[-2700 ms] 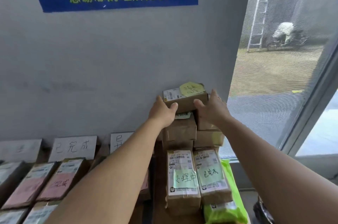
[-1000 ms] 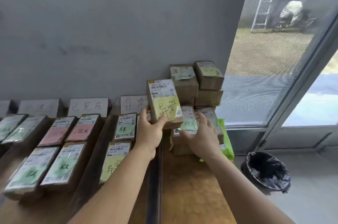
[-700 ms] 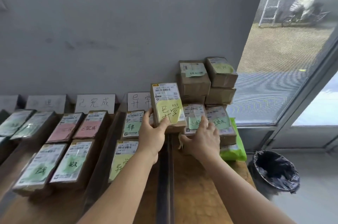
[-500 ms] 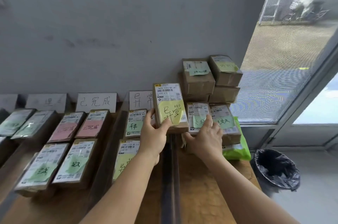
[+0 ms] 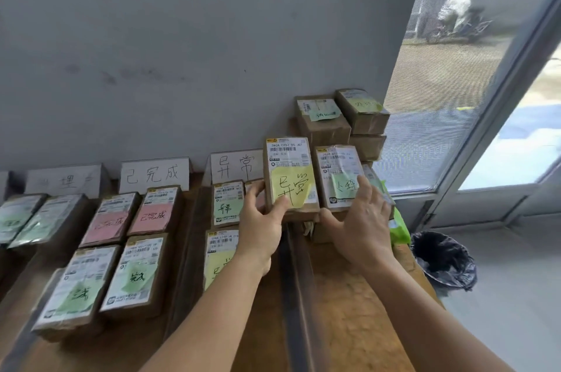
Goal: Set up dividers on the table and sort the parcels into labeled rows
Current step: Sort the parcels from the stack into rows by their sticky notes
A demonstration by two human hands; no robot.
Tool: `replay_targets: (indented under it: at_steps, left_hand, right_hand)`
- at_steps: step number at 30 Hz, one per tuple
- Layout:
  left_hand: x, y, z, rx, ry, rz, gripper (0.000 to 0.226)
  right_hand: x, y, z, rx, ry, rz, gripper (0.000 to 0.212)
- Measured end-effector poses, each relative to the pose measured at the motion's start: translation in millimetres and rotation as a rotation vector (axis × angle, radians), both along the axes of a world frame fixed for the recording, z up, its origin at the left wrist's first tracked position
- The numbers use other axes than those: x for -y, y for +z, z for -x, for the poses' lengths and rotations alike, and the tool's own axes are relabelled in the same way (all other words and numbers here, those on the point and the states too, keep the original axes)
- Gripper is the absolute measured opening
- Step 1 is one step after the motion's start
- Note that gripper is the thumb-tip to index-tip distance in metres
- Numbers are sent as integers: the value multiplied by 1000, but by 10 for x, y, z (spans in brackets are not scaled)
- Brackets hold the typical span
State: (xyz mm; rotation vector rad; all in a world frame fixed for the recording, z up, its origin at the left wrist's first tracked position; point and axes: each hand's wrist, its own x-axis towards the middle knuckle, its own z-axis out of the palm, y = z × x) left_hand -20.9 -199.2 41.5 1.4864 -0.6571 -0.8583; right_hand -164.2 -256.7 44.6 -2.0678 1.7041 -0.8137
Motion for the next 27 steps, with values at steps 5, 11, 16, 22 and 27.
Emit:
replay_targets:
  at_steps: [5, 11, 16, 22, 27]
  left_hand:
    - [-250, -57, -46, -69, -18, 29, 27]
    - [-647, -235, -69, -85, 75, -76, 29]
    - [-943, -474, 82, -145, 82, -153, 25]
    - [-1062, -711, 296, -216, 162, -234, 29]
    - [-1055, -840, 420, -96, 273, -441, 31]
  right_hand:
    - [-285, 149, -17, 16, -19, 63, 94]
    - [-557, 195, -118, -3, 33, 67, 89]
    - [-692, 181, -219, -12, 97, 59, 87]
    - [-855, 84, -233, -57, 159, 37, 86]
    - [-958, 14, -149, -57, 177, 35, 85]
